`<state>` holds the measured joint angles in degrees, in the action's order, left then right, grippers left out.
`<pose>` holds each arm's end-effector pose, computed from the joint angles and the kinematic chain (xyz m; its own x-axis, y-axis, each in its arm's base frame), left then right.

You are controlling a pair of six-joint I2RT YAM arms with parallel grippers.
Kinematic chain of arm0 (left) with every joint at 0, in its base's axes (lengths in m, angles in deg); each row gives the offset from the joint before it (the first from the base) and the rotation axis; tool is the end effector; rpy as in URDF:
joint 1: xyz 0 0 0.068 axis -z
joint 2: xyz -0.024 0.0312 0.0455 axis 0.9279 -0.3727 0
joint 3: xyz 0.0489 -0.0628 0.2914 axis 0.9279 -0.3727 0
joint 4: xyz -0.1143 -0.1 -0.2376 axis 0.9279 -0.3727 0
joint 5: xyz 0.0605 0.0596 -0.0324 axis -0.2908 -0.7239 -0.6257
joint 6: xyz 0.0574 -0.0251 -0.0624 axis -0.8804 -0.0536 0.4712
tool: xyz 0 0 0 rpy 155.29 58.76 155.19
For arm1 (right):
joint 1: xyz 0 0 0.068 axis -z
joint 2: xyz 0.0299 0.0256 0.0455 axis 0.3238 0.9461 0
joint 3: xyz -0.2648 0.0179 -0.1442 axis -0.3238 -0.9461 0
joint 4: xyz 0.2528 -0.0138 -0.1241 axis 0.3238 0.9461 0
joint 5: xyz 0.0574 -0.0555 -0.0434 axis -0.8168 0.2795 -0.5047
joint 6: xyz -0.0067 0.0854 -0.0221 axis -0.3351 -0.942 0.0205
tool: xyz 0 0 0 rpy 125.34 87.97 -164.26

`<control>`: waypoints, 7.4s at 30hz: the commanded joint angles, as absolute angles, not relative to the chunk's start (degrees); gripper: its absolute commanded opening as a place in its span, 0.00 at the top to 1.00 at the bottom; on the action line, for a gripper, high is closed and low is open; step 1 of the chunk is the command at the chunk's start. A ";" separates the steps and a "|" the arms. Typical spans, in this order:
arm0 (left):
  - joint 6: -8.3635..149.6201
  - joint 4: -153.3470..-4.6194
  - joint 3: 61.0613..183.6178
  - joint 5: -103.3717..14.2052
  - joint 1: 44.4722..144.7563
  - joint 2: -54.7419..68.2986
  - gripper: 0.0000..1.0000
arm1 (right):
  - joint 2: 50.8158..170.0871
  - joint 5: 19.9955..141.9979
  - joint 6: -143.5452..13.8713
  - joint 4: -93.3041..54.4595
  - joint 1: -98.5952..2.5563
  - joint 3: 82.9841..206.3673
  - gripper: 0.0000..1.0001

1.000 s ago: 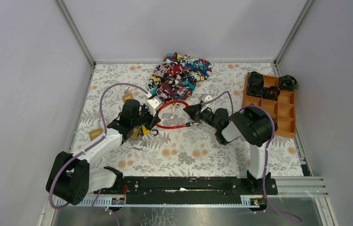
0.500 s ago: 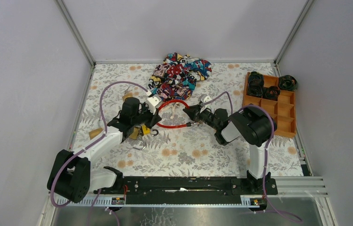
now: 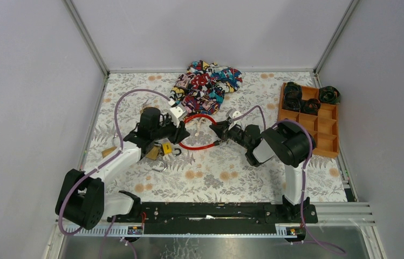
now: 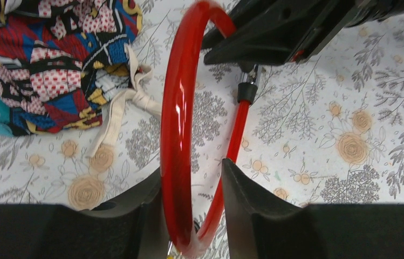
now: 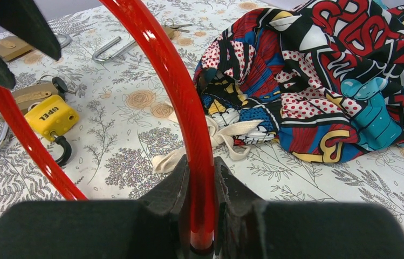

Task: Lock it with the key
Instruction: Lock the lock.

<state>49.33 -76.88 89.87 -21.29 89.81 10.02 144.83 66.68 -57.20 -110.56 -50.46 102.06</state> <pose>0.2741 -0.1533 0.2341 -0.3081 0.2774 -0.9100 0.8069 0.5829 -0.0955 0.3140 0.2273 0.1432 0.1317 0.0652 -0.9891 -0.7991 0.5974 -0.0670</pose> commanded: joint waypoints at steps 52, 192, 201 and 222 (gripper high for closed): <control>0.85 -111.75 108.14 -7.18 93.95 6.34 1.00 | 116.28 55.31 -42.66 -76.24 -54.90 96.86 0.35; 64.66 -19.95 81.96 -37.01 111.88 -21.56 1.00 | 114.22 69.82 -58.29 -76.09 -56.15 94.26 0.96; 67.32 -11.74 75.71 -41.60 110.22 -20.24 1.00 | 100.97 67.65 -64.81 -37.67 -54.24 102.92 0.19; 70.38 -10.59 72.67 -36.40 106.06 -18.24 1.00 | 126.78 45.53 -93.35 -43.17 -43.05 106.96 0.47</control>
